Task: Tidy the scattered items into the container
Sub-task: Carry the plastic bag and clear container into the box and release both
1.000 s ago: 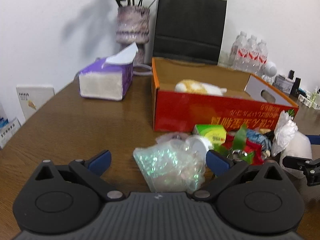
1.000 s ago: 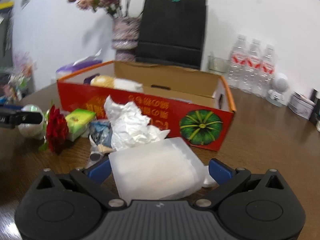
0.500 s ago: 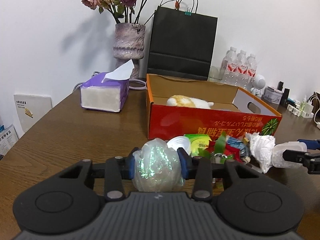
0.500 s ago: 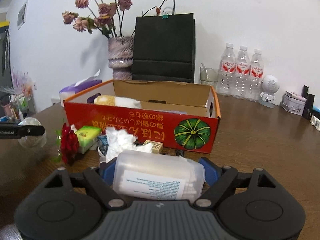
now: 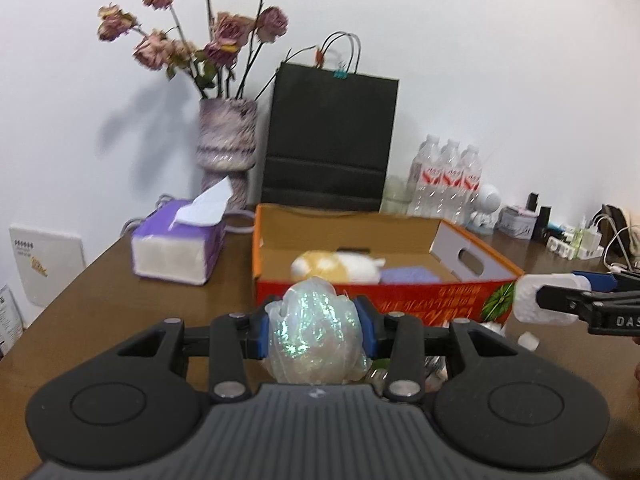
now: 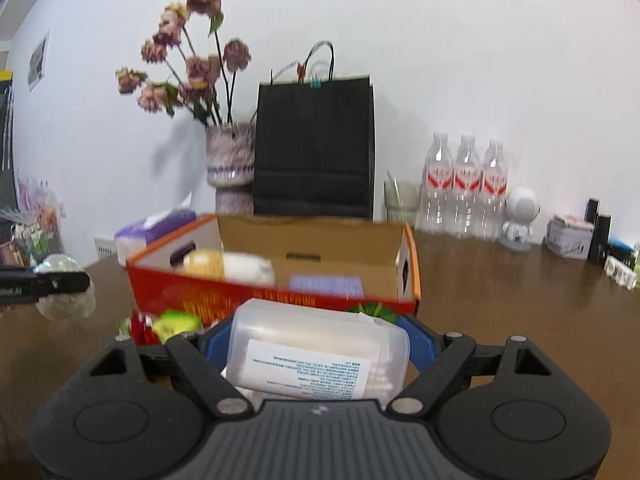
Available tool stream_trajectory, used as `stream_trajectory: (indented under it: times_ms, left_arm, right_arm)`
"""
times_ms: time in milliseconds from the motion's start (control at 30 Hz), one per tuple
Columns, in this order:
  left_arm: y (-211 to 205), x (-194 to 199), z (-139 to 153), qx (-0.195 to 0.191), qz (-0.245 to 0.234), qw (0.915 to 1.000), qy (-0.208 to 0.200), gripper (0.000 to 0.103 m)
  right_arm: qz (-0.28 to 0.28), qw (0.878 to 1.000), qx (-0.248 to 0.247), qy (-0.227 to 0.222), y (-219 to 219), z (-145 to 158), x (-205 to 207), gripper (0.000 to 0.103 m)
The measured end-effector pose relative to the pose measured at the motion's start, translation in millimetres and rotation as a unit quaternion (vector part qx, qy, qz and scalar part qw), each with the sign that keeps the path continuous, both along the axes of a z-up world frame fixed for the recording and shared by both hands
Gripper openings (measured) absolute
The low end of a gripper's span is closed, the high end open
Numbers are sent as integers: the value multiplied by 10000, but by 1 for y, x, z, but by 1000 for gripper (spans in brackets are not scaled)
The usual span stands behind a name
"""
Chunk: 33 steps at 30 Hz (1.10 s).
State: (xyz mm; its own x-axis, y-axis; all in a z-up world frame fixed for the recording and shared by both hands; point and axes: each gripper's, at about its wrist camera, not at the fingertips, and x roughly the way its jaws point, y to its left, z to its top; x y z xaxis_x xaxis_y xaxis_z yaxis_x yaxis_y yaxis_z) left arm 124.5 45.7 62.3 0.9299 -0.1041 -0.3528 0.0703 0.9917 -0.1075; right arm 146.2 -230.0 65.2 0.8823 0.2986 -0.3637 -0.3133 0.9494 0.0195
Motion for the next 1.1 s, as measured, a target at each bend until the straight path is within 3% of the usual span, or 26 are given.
stream_trajectory:
  times_ms: [267,467,700,967,1033,1100]
  left_arm:
    - [-19,46,24,-150,-200,9993,-270,42]
    - [-34,97,40,-71,-159,9992,-373,42]
    - [-34,148,21,-217,283,9993,-61,42]
    - [-36,157,7,-47,308,9994,153,44]
    - [-36,156,5,-25,396,9990,194,56]
    - [-35,155,3,49,569,9982,182,103]
  right_arm:
    - [-35,9995,119,-299,18,26,37,84]
    - [-120,9994,193,-273,33,40,81,84]
    - [-143,9996,219,-109,46,30,132,84]
    - [-51,9998,4,184,53,10,145,84]
    - [-49,9998,-31,216,53,9,145,84]
    - [-48,9996,-68,283,53,9,146,86]
